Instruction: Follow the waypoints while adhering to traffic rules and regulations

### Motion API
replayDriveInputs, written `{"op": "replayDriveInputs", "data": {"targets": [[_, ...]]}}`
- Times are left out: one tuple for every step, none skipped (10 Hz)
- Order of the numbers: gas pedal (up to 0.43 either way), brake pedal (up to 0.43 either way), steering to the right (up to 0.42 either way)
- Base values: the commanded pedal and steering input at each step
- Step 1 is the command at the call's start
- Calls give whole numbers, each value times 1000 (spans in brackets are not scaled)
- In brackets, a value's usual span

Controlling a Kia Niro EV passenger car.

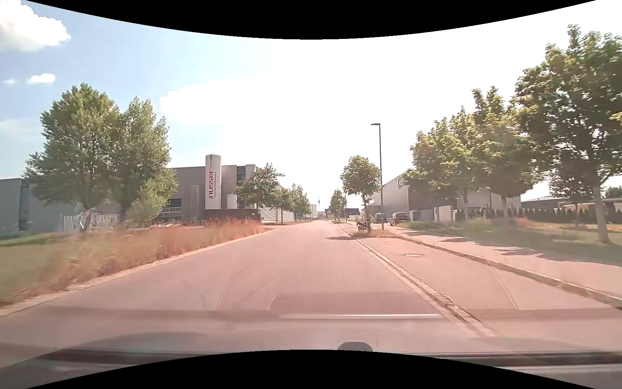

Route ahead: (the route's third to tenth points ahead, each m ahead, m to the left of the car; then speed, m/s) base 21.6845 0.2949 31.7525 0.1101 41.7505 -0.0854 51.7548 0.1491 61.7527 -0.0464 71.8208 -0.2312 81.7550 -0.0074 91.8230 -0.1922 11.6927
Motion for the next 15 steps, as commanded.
{"op": "replayDriveInputs", "data": {"targets": [[150,0,-2],[150,0,-1],[150,0,-1],[150,0,-2],[150,0,-2],[150,0,-3],[150,0,-3],[150,0,-3],[150,0,-3],[150,0,-3],[150,0,-3],[150,0,-3],[150,0,-3],[150,0,-3],[150,0,-3]]}}
